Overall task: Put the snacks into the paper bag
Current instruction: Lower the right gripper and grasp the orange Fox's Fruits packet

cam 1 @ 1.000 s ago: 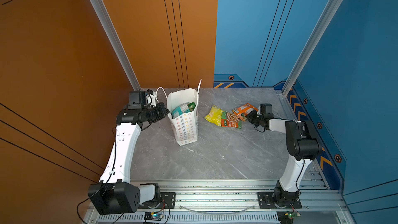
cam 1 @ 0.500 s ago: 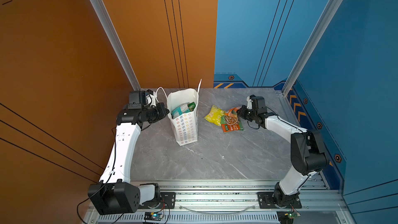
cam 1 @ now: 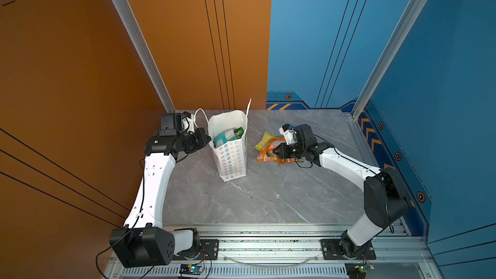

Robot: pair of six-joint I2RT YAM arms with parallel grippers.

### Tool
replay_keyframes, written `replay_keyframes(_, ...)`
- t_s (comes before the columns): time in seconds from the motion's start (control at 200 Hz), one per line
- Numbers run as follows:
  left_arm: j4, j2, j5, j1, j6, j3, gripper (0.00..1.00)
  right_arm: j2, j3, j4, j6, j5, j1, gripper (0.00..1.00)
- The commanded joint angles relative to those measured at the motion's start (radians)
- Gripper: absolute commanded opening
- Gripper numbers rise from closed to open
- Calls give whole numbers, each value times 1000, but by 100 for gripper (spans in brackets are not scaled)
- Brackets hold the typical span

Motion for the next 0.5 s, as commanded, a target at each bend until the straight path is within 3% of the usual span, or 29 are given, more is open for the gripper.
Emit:
replay_keyframes(0.0,7,-12,37,1,3,2,1,-41,-59,-23,-42,-59,9,0)
replay_keyframes(0.33,10,-18,36,-5,1,-6,1,-37,-278,90,47,-77,28,0)
replay_keyframes(0.495,9,-19,33,-4,2,-8,1,-75,-365,159,110,-43,18,25)
